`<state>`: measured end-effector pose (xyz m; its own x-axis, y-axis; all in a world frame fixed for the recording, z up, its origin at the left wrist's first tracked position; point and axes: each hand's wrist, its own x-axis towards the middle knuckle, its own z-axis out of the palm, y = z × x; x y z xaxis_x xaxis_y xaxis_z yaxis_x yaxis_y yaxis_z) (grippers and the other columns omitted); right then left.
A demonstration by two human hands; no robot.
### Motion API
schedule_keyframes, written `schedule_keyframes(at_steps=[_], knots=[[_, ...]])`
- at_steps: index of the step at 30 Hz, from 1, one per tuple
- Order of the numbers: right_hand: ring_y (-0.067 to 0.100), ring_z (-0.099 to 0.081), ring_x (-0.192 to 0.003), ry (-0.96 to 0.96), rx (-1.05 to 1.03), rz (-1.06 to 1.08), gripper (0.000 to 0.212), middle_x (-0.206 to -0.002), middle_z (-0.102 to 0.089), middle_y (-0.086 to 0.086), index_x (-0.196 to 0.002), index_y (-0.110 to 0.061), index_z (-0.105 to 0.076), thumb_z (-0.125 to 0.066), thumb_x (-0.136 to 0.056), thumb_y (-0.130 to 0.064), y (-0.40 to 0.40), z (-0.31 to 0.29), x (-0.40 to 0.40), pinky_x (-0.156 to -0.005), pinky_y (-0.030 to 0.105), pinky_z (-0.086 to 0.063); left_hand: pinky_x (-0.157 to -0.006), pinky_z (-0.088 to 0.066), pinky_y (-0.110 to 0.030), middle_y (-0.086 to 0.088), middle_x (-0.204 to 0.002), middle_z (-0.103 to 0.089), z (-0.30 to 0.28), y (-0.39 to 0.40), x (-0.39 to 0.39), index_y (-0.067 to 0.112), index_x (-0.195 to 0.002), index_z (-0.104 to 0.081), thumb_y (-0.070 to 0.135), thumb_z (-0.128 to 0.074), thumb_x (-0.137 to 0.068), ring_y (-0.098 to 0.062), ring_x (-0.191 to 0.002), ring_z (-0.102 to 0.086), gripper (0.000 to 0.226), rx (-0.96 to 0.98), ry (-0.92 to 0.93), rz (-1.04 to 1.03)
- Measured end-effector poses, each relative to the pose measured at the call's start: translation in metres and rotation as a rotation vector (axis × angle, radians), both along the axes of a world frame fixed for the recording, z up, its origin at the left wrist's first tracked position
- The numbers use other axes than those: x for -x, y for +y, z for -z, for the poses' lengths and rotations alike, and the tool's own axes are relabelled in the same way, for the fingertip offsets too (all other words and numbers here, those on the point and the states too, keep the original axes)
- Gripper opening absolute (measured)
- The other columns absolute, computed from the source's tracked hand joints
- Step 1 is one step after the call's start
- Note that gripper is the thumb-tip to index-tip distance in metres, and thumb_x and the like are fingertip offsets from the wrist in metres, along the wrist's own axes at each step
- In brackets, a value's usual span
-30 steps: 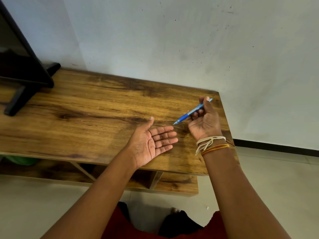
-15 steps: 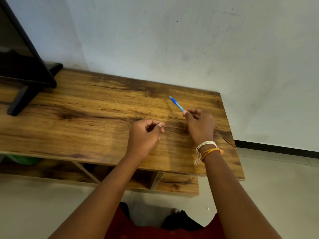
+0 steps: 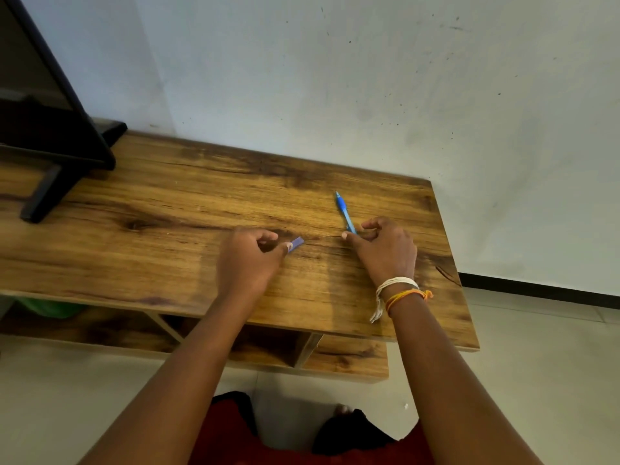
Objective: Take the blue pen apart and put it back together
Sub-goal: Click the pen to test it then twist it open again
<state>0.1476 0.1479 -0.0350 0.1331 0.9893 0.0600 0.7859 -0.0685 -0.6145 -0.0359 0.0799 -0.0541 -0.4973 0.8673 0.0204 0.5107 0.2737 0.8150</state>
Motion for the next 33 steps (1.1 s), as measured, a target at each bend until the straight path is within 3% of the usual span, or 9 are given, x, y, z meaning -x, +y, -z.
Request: schedule_keyframes(at_steps=[4, 8, 13, 16, 19, 22, 25, 29, 33], knots=[[0.025, -0.063, -0.09, 0.095, 0.089, 0.104, 0.025, -0.088, -0.069, 0.005, -0.093, -0.012, -0.07, -0.064, -0.087, -0.035, 0.007, -0.016, -0.019, -0.069, 0.029, -0.043, -0.062, -0.045, -0.025, 0.004, -0.096, -0.067, 0.0, -0.001, -0.005, 0.023, -0.092, -0.073, 0.035, -0.078, -0.074, -0.009, -0.083, -0.061, 0.022, 0.012, 0.048, 0.064], [0.023, -0.057, -0.071, 0.034, 0.358, 0.005, 0.017, -0.072, -0.06, 0.008, -0.08, -0.002, -0.067, -0.068, -0.081, -0.019, 0.007, -0.027, -0.039, -0.052, 0.025, -0.038, -0.057, -0.039, -0.021, 0.01, -0.087, -0.065, -0.002, 0.001, -0.015, 0.025, -0.085, -0.074, 0.028, -0.077, -0.076, -0.001, -0.073, -0.055, 0.01, 0.009, 0.061, 0.069], [0.02, -0.063, -0.084, 0.044, 0.367, -0.039, 0.013, -0.09, -0.071, 0.011, -0.088, -0.004, -0.072, -0.074, -0.081, -0.014, 0.001, -0.024, -0.04, -0.056, 0.022, -0.042, -0.061, -0.053, -0.021, 0.011, -0.078, -0.07, -0.009, 0.002, -0.03, 0.024, -0.083, -0.073, 0.023, -0.079, -0.074, -0.001, -0.072, -0.065, 0.011, -0.085, -0.17, 0.106], [0.017, -0.064, -0.079, 0.053, 0.339, -0.05, 0.012, -0.086, -0.071, 0.011, -0.084, -0.005, -0.073, -0.075, -0.079, -0.016, 0.0, -0.026, -0.041, -0.056, 0.023, -0.047, -0.05, -0.05, -0.019, -0.001, -0.076, -0.074, -0.014, 0.004, -0.035, 0.016, -0.084, -0.072, 0.015, -0.079, -0.074, -0.008, -0.062, -0.068, 0.012, -0.081, -0.426, 0.112], [0.017, -0.069, -0.072, 0.373, 0.335, -0.076, 0.012, -0.082, -0.073, 0.014, -0.085, -0.005, -0.071, -0.078, -0.077, -0.009, -0.001, -0.032, -0.037, -0.062, 0.026, -0.059, -0.049, -0.052, -0.021, -0.005, -0.072, -0.075, -0.017, 0.005, -0.038, 0.009, -0.086, -0.072, 0.005, -0.077, -0.075, -0.012, -0.057, -0.069, 0.012, -0.05, -0.724, 0.087], [0.017, -0.07, -0.068, 0.769, 0.317, -0.146, 0.024, -0.081, -0.072, 0.013, -0.103, 0.002, -0.068, -0.074, -0.08, 0.0, -0.004, -0.035, -0.027, -0.067, 0.027, -0.06, -0.061, -0.056, -0.025, -0.008, -0.078, -0.076, -0.018, 0.005, -0.04, 0.005, -0.091, -0.072, 0.003, -0.075, -0.077, -0.014, -0.062, -0.07, 0.014, -0.034, -0.843, 0.095], [0.02, -0.069, -0.082, 0.899, 0.29, -0.217, 0.022, -0.09, -0.069, 0.013, -0.106, -0.009, -0.069, -0.066, -0.087, 0.001, -0.006, -0.034, -0.017, -0.078, 0.032, -0.058, -0.067, -0.057, -0.028, -0.012, -0.084, -0.076, -0.018, 0.005, -0.039, 0.005, -0.092, -0.072, 0.002, -0.073, -0.078, -0.016, -0.066, -0.071, 0.014, -0.034, -0.9, 0.115], [0.017, -0.071, -0.081, 1.049, 0.328, -0.16, 0.011, -0.091, -0.073, 0.013, -0.097, -0.005, -0.069, -0.067, -0.086, -0.003, -0.009, -0.032, -0.007, -0.073, 0.028, -0.058, -0.07, -0.058, -0.029, -0.01, -0.084, -0.076, -0.018, 0.005, -0.038, 0.008, -0.09, -0.073, 0.003, -0.074, -0.077, -0.017, -0.069, -0.072, 0.013, -0.038, -0.902, 0.113], [0.019, -0.073, -0.082, 1.075, 0.347, -0.183, 0.013, -0.096, -0.073, 0.017, -0.098, -0.003, -0.067, -0.069, -0.085, -0.003, -0.01, -0.03, -0.002, -0.072, 0.026, -0.059, -0.069, -0.058, -0.026, -0.009, -0.083, -0.076, -0.019, 0.004, -0.038, 0.008, -0.09, -0.073, 0.003, -0.074, -0.078, -0.015, -0.069, -0.073, 0.014, -0.053, -0.902, 0.101]])
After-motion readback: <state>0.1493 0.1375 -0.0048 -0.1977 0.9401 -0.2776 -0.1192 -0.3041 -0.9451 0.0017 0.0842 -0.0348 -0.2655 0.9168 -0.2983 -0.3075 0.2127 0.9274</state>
